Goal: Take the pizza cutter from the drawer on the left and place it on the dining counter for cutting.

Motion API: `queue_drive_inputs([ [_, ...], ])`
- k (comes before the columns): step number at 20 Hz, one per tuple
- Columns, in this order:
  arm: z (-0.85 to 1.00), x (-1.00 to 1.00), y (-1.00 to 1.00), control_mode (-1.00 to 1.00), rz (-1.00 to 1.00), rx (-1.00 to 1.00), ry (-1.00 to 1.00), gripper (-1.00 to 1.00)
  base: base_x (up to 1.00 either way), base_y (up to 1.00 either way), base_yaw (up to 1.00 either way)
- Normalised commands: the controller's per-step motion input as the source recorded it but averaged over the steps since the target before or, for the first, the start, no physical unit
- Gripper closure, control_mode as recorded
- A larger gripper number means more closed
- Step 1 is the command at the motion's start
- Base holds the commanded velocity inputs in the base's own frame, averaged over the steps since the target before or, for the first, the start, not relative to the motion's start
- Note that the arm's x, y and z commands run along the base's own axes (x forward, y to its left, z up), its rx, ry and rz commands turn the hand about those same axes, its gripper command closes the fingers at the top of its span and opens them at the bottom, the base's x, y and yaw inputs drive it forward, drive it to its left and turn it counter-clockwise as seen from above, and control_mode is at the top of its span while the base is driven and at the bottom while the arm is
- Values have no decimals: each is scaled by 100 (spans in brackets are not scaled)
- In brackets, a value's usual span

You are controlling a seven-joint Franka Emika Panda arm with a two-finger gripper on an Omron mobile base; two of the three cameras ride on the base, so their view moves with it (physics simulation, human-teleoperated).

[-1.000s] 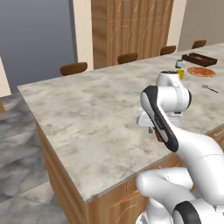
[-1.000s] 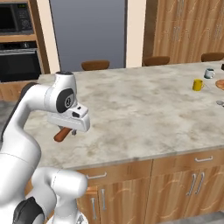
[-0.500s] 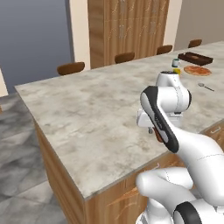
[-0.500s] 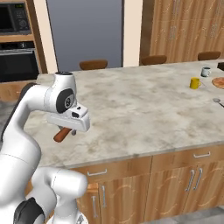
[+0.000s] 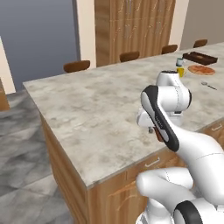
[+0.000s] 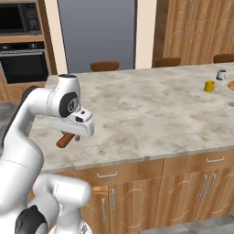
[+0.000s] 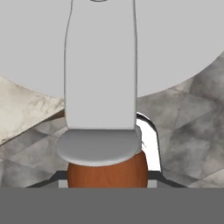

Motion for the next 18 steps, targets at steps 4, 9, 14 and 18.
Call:
queue_drive_inputs([
  [4,0,0,0,100,0,0,0,100,18,20,4],
  [9,0,0,0,100,0,0,0,100,-57,100,4],
  [14,0,0,0,100,0,0,0,100,-22,100,-2],
  [18,0,0,0,100,0,0,0,100,31,100,-27],
])
